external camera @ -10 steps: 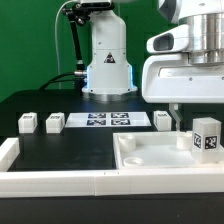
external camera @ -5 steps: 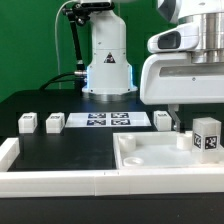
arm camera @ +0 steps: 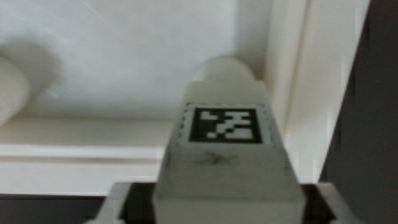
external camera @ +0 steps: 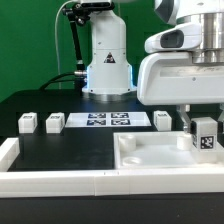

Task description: Assemble square table

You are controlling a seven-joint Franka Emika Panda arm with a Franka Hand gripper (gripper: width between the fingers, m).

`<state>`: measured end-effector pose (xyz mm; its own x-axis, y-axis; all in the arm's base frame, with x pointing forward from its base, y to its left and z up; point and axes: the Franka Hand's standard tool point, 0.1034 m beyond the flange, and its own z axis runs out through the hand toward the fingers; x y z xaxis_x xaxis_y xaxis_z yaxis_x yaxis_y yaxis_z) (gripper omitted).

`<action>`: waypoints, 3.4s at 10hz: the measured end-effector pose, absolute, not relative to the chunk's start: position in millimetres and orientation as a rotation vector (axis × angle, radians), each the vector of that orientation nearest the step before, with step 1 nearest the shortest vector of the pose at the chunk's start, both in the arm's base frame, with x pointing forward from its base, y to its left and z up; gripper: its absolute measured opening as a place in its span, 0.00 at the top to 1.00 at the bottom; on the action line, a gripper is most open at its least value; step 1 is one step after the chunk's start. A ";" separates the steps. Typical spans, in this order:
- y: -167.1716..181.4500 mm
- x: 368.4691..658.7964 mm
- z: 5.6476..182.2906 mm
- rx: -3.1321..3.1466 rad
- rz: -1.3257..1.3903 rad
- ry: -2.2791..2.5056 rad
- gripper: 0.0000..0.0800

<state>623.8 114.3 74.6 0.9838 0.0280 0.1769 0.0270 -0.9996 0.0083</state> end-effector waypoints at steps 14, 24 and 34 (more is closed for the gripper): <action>114.3 621.6 73.0 2.791 0.218 -1.636 0.63; 113.7 621.3 72.8 2.582 0.150 -1.980 0.25; 121.8 619.7 71.1 3.133 0.222 -0.678 0.19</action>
Offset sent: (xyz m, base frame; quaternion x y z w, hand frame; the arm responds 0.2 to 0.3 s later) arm 0.0000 0.0000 0.0000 0.0000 0.0000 0.1296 0.9916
